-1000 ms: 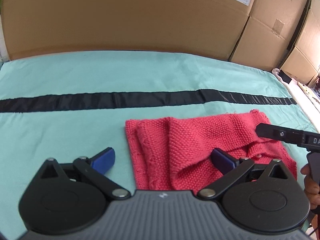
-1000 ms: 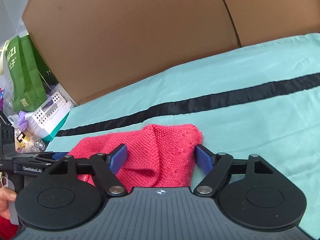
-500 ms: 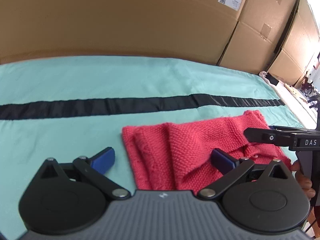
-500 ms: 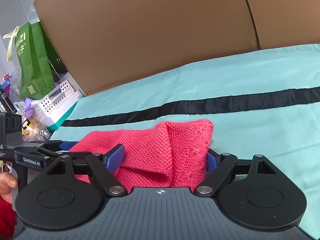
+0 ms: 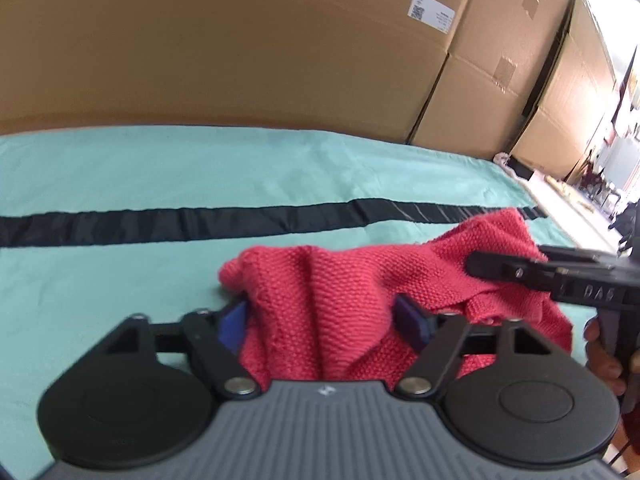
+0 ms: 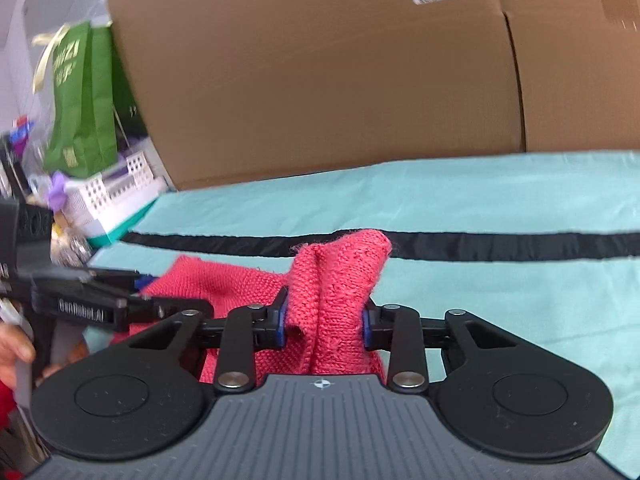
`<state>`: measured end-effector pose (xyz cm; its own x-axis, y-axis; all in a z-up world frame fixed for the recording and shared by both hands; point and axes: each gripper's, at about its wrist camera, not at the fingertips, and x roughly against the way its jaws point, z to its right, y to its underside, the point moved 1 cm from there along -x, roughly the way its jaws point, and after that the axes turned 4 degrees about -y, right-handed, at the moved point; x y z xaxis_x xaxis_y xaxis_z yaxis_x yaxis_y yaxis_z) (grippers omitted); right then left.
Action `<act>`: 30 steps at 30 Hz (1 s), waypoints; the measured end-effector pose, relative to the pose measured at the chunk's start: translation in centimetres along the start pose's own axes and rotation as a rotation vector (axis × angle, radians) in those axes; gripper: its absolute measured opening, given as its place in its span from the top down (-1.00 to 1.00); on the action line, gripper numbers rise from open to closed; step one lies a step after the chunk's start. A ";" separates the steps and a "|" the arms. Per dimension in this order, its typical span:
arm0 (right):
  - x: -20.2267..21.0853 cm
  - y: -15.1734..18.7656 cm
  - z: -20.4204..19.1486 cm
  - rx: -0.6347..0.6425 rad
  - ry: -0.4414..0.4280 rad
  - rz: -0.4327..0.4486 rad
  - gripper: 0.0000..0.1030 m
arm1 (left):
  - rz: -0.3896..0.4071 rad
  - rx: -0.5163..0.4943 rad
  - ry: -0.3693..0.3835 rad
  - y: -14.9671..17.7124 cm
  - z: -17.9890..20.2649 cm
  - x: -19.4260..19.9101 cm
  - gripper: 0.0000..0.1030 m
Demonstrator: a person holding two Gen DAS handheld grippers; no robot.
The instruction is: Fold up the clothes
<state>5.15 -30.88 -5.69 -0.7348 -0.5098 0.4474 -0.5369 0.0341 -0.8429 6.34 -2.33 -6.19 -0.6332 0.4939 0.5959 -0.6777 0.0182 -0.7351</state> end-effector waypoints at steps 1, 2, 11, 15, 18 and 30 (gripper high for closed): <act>0.0 0.1 -0.2 0.017 0.008 0.001 0.33 | -0.007 0.040 0.029 -0.1 -0.7 0.0 0.10; 0.0 0.1 -0.3 0.026 0.013 0.005 0.33 | -0.010 0.065 0.046 -0.2 -1.1 0.0 0.18; 0.0 0.2 -0.8 0.064 0.050 0.018 0.33 | 0.038 0.031 0.036 0.0 0.4 0.5 0.61; 0.2 0.2 -1.1 0.039 0.066 0.011 0.39 | 0.070 0.055 0.049 0.2 0.3 1.3 0.64; 0.1 -0.6 -1.3 0.029 0.055 0.025 0.41 | 0.095 0.090 0.071 -0.1 -0.2 1.9 0.64; -4.2 -6.4 -1.2 0.047 0.009 0.082 0.43 | 0.177 0.034 -0.044 -7.4 -3.0 0.0 0.63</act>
